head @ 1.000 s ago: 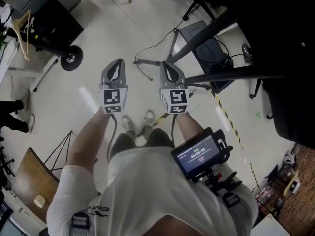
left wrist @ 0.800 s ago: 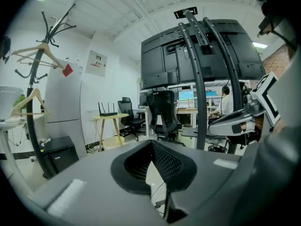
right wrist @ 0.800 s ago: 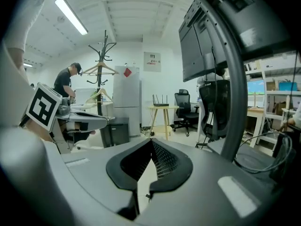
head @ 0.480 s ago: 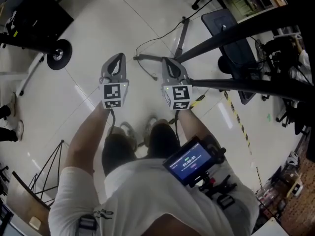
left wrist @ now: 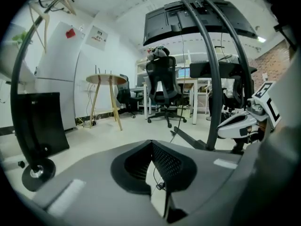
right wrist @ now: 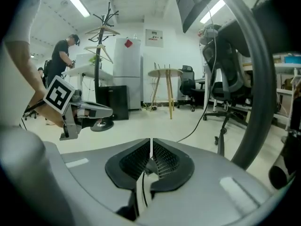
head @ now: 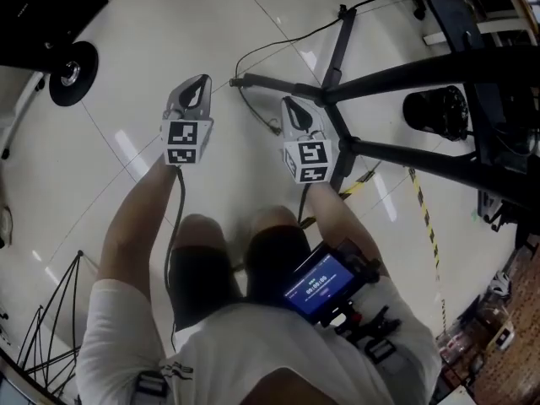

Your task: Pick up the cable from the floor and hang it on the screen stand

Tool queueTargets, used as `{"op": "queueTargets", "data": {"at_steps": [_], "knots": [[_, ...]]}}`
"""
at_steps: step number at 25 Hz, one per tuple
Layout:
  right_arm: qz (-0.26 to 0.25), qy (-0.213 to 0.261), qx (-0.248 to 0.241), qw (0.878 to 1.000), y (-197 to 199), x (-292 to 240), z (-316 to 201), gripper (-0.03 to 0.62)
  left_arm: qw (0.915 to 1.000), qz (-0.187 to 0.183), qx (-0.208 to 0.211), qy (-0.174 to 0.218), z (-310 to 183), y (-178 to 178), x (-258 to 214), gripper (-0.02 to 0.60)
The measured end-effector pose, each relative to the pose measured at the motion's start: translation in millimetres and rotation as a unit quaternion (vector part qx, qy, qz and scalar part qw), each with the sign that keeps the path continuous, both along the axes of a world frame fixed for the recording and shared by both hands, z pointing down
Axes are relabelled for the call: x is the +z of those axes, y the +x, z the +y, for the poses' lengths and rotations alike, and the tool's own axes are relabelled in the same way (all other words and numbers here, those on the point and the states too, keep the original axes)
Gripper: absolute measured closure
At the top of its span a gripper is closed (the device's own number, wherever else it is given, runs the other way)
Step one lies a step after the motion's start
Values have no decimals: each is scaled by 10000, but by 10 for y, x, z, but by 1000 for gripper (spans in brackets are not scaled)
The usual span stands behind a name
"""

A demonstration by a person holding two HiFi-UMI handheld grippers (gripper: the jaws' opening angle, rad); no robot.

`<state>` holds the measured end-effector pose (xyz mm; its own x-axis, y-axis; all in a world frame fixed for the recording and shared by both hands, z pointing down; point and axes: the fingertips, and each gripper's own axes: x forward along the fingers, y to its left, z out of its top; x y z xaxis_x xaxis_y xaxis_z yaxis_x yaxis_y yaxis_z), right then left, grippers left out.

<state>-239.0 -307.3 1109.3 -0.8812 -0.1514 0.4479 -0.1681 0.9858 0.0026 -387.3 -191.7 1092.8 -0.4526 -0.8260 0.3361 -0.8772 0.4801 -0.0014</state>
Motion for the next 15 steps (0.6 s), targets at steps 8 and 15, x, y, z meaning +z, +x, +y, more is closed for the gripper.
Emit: {"op": "queueTargets", "data": {"at_steps": [8,15], "knots": [[612,-66,-296,9977,114,1405,86,535,9982,358,372,-311,-61,211,1286,578],[1716,79,-937,9807,249,2416,291,464,9944,592,636,-596,96,500,1910,578]]}}
